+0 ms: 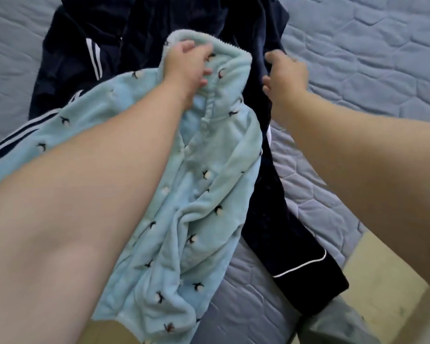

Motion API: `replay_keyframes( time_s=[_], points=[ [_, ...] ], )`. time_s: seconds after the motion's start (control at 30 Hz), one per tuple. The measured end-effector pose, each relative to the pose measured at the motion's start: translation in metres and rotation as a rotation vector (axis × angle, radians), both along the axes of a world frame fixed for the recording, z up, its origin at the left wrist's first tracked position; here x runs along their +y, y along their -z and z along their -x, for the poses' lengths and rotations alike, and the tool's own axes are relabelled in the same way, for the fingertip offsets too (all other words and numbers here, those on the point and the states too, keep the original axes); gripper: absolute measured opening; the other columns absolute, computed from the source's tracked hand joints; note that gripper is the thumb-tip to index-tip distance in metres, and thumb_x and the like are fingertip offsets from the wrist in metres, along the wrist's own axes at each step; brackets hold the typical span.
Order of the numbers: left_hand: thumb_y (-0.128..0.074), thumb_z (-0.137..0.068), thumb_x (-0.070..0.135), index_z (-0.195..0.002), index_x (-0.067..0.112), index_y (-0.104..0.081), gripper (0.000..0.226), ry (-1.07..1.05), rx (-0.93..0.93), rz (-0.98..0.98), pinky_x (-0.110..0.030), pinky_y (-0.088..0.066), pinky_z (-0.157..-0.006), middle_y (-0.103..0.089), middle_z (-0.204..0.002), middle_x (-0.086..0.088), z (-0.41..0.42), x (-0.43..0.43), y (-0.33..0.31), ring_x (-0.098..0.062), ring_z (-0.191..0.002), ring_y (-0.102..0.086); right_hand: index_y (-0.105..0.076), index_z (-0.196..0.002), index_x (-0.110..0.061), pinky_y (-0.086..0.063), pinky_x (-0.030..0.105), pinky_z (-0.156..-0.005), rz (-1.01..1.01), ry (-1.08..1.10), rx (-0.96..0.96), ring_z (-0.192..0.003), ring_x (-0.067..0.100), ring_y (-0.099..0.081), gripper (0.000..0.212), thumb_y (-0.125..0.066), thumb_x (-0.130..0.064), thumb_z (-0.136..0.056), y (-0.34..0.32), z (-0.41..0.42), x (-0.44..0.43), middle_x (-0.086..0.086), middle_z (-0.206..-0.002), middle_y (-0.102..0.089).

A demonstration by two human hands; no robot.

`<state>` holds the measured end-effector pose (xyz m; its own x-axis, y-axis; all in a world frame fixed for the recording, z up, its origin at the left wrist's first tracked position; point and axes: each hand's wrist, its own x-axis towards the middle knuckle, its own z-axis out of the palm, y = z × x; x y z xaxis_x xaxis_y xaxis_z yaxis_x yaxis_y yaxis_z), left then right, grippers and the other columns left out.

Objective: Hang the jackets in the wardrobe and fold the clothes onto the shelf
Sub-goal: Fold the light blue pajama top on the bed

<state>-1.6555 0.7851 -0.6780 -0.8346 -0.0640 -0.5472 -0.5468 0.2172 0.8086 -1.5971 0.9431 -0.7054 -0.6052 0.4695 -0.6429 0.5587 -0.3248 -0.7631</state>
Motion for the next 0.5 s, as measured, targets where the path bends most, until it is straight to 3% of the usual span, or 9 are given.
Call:
replay_keyframes(
  time_s=[0.07, 0.13, 0.17, 0.23, 0.3, 0.4, 0.5],
  points=[
    [-0.067, -0.088, 0.022, -0.114, 0.015, -0.061, 0.027, 0.092, 0.081, 0.163, -0.025, -0.051, -0.062, -0.069, -0.103, 0.0, -0.011, 0.0, 0.014, -0.013, -0.072, -0.067, -0.058, -0.086, -0.016, -0.043, 0.033, -0.063, -0.078, -0.005, -0.056, -0.071, 0.025, -0.053, 0.013, -0.059, -0.024, -0.077, 0.008, -0.006, 0.005, 0.004, -0.076, -0.058],
    [-0.066, -0.086, 0.021, -0.097, 0.021, -0.063, 0.011, 0.209, 0.177, 0.35, -0.023, -0.052, -0.07, -0.066, -0.087, 0.007, -0.031, -0.005, 0.029, -0.013, -0.077, -0.066, -0.065, -0.101, -0.016, -0.052, 0.034, -0.07, -0.2, -0.086, -0.121, -0.083, 0.025, -0.063, 0.024, -0.058, -0.023, -0.079, 0.02, -0.023, 0.003, 0.004, -0.09, -0.067],
    [-0.065, -0.086, 0.021, -0.089, 0.025, -0.061, 0.006, 0.299, 0.211, 0.45, -0.019, -0.048, -0.07, -0.063, -0.08, 0.012, -0.044, -0.01, 0.037, -0.008, -0.075, -0.062, -0.065, -0.105, -0.017, -0.053, 0.033, -0.073, -0.257, -0.142, -0.142, -0.088, 0.023, -0.064, 0.026, -0.059, -0.023, -0.081, 0.026, -0.033, 0.0, 0.002, -0.095, -0.068],
    [-0.063, -0.086, 0.025, -0.08, 0.031, -0.057, 0.01, 0.429, 0.199, 0.564, -0.016, -0.04, -0.063, -0.057, -0.07, 0.016, -0.074, -0.021, 0.054, 0.001, -0.067, -0.054, -0.063, -0.107, -0.018, -0.046, 0.026, -0.066, -0.342, -0.271, -0.174, -0.09, 0.018, -0.061, 0.027, -0.061, -0.026, -0.082, 0.039, -0.051, -0.01, -0.003, -0.099, -0.065],
    [-0.064, -0.087, 0.039, -0.074, 0.031, -0.054, 0.018, 0.486, 0.11, 0.56, -0.017, -0.037, -0.061, -0.058, -0.069, 0.016, -0.11, -0.031, 0.07, 0.003, -0.066, -0.053, -0.058, -0.108, -0.019, -0.039, 0.025, -0.058, -0.367, -0.399, -0.225, -0.088, 0.017, -0.058, 0.032, -0.063, -0.032, -0.08, 0.048, -0.064, -0.023, -0.003, -0.103, -0.062],
    [-0.062, -0.077, 0.072, -0.076, 0.029, -0.055, 0.043, 0.532, -0.05, 0.511, -0.014, -0.036, -0.058, -0.062, -0.073, 0.014, -0.167, -0.05, 0.084, 0.004, -0.068, -0.055, -0.047, -0.11, -0.018, -0.039, 0.032, -0.065, -0.424, -0.532, -0.379, -0.087, 0.022, -0.055, 0.043, -0.063, -0.043, -0.079, 0.054, -0.078, -0.036, 0.0, -0.105, -0.056],
    [-0.065, -0.059, 0.084, -0.086, 0.032, -0.058, 0.059, 0.632, -0.203, 0.481, -0.018, -0.041, -0.059, -0.065, -0.079, 0.016, -0.213, -0.078, 0.087, 0.003, -0.073, -0.059, -0.05, -0.111, -0.009, -0.047, 0.035, -0.061, -0.446, -0.594, -0.484, -0.077, 0.026, -0.061, 0.037, -0.057, -0.032, -0.083, 0.055, -0.081, -0.043, 0.002, -0.096, -0.057]
  ],
)
